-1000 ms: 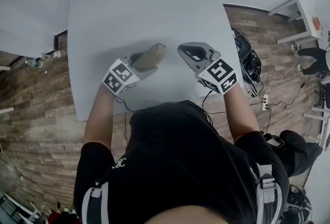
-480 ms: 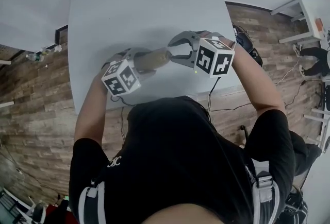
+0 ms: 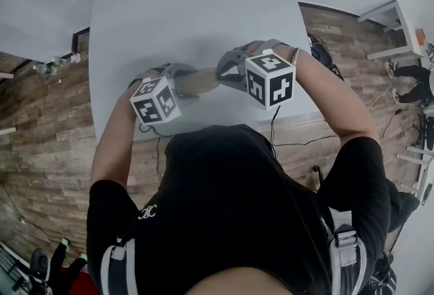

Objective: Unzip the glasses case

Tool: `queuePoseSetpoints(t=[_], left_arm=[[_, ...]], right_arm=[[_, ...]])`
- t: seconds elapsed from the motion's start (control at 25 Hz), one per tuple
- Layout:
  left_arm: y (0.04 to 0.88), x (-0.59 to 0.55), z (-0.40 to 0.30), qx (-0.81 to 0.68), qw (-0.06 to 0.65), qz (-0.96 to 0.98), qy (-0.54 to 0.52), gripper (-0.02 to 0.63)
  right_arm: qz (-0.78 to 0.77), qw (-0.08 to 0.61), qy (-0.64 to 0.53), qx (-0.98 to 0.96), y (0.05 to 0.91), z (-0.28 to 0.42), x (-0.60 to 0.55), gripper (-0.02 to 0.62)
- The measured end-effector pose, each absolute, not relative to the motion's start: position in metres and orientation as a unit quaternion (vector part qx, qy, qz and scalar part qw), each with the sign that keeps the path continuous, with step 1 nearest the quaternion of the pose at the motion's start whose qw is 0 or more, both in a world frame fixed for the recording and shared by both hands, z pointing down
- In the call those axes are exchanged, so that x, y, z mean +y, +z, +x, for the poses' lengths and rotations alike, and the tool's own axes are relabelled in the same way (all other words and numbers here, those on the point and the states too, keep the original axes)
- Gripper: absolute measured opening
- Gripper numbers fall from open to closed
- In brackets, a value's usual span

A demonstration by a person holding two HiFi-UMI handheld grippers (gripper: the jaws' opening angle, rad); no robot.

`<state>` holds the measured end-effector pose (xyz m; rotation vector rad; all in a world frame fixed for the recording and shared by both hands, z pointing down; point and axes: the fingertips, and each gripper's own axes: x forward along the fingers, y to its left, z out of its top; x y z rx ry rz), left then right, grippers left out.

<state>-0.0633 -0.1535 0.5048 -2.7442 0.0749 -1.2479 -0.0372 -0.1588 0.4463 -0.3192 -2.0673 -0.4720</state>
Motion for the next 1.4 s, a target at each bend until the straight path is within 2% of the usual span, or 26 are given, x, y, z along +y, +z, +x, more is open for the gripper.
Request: queuePoseSetpoints(t=[0.24,0.44,0.64,0.76,0.88,0.92,1.04,1.24,1.28,1.36,1.4], left_arm=[[0.506,-0.155,-0.069,0.035,0.05,-0.914,-0.402,0.282],[0.493,-0.162,-0.066,0.069,-0.016,-0.933,-0.354,0.284],[0.479,-0.161,-0.066,0.082,-0.121,-0.956,-0.253,0.284],[0.482,-0.153,-0.064,0.073,-0.174,-0.958,-0.218,0.284],[0.487,-0.159,-0.086,0.107,-0.243,-0.95,-0.165,0.283],[0.486,-0.162,-0.097,0.125,-0.257,-0.947,-0.149,0.283],[0.482,-0.161,-0.114,0.143,-0.238,-0.948,-0.156,0.282],[0.47,-0.158,-0.099,0.115,-0.163,-0.96,-0.198,0.282],[0.467,-0.157,-0.095,0.11,-0.153,-0.961,-0.201,0.282],[0.465,-0.153,-0.088,0.1,-0.139,-0.963,-0.209,0.282],[0.465,-0.151,-0.085,0.096,-0.133,-0.963,-0.214,0.282]], right_arm=[[-0.128,0.477,-0.156,-0.855,0.444,-0.041,-0.16,0.02],[-0.053,0.455,-0.13,-0.879,0.434,-0.039,-0.179,0.017],[-0.004,0.412,-0.066,-0.909,0.418,-0.045,-0.19,0.015],[-0.008,0.436,-0.068,-0.898,0.422,-0.037,-0.189,0.014],[0.015,0.498,-0.1,-0.861,0.44,0.002,-0.206,0.012],[0.025,0.498,-0.077,-0.863,0.443,0.016,-0.209,0.012],[0.05,0.432,0.009,-0.9,0.427,0.024,-0.207,0.012],[0.02,0.34,0.035,-0.94,0.401,-0.033,-0.199,0.018],[0.006,0.332,0.039,-0.942,0.398,-0.043,-0.194,0.035],[-0.016,0.332,0.035,-0.943,0.397,-0.056,-0.185,0.136],[-0.021,0.336,0.029,-0.941,0.398,-0.059,-0.182,0.141]])
